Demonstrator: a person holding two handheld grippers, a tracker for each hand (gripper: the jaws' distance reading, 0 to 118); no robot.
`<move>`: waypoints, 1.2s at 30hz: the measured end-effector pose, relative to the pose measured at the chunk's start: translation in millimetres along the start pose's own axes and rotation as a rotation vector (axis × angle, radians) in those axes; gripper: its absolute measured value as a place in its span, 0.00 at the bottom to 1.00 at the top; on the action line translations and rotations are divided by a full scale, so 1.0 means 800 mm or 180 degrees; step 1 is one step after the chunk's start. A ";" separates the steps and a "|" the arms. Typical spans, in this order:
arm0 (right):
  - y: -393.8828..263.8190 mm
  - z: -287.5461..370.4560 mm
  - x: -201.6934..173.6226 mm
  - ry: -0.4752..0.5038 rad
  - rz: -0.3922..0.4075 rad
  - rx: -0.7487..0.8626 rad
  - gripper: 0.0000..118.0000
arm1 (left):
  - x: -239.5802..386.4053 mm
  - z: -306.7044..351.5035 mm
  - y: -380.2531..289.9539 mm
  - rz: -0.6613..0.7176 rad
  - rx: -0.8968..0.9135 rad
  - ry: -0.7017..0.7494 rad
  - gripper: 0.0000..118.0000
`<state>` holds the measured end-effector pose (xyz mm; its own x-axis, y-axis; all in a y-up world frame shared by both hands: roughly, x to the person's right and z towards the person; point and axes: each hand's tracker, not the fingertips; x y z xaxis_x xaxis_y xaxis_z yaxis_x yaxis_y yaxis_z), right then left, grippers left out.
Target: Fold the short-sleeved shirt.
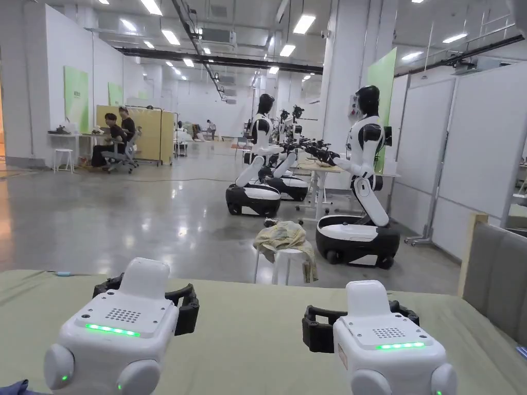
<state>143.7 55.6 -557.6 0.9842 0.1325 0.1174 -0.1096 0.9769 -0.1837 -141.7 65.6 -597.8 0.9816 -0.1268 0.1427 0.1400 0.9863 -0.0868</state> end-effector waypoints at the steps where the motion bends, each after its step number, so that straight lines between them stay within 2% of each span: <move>1: 0.000 0.001 0.002 0.0033 -0.0036 -0.0016 0.62 | -0.001 0.001 -0.001 0.0010 0.0011 -0.0052 0.24; 2: 0.000 0.003 0.002 0.0032 -0.0053 -0.0003 0.21 | -0.001 0.002 -0.001 0.0031 0.0051 -0.0112 0.03; 3: -0.001 0.002 0.002 -0.0046 -0.0053 -0.0004 0.00 | 0.001 0.002 -0.003 0.0030 0.0080 0.0057 0.03; 4: -0.004 0.003 -0.001 -0.0105 0.0045 0.0132 0.00 | 0.003 0.005 -0.006 0.0005 0.0132 0.0082 0.03; 8: -0.025 0.012 0.004 -0.0024 -0.0026 -0.0006 0.00 | 0.008 0.011 -0.006 0.0011 0.0174 0.0023 0.03; 12: -0.024 0.013 -0.029 0.0002 0.0147 0.0037 0.00 | -0.006 0.024 -0.010 0.0006 0.0214 0.0110 0.03; 17: -0.014 0.004 -0.128 0.0620 0.0159 0.0072 0.00 | -0.086 0.065 -0.032 0.0038 0.0080 0.0601 0.03; 19: -0.026 0.007 -0.186 0.0984 0.0190 0.0054 0.00 | -0.130 0.089 -0.046 0.0091 -0.0030 0.0834 0.03; 22: -0.032 0.014 -0.243 0.1386 0.0195 -0.0061 0.00 | -0.196 0.113 -0.062 0.0247 -0.0502 0.0938 0.03; 27: -0.064 0.017 -0.295 0.1548 0.0317 -0.0170 0.00 | -0.271 0.082 -0.105 0.0360 -0.1775 0.0791 0.03; 28: -0.071 0.016 -0.299 0.1544 0.0385 -0.0190 0.00 | -0.278 0.064 -0.122 0.0444 -0.1842 0.0719 0.13; 29: -0.076 0.014 -0.301 0.1527 0.0440 -0.0212 0.00 | -0.285 0.049 -0.141 0.0481 -0.1988 0.0655 0.39; 30: -0.083 0.010 -0.303 0.1516 0.0488 -0.0249 0.00 | -0.293 0.031 -0.163 0.0548 -0.2217 0.0569 0.70; 31: -0.089 0.005 -0.303 0.1511 0.0515 -0.0300 0.00 | -0.298 0.014 -0.183 0.0596 -0.2363 0.0523 0.83; 36: -0.121 -0.025 -0.292 0.1311 0.0673 -0.0568 0.00 | -0.301 -0.081 -0.292 0.0784 -0.2701 0.0459 0.83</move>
<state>-72.9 -73.7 -586.9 0.9201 0.2121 -0.3292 -0.3227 0.8870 -0.3303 -402.6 -140.8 -676.2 0.9953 0.0100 -0.0966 -0.0842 0.5848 -0.8068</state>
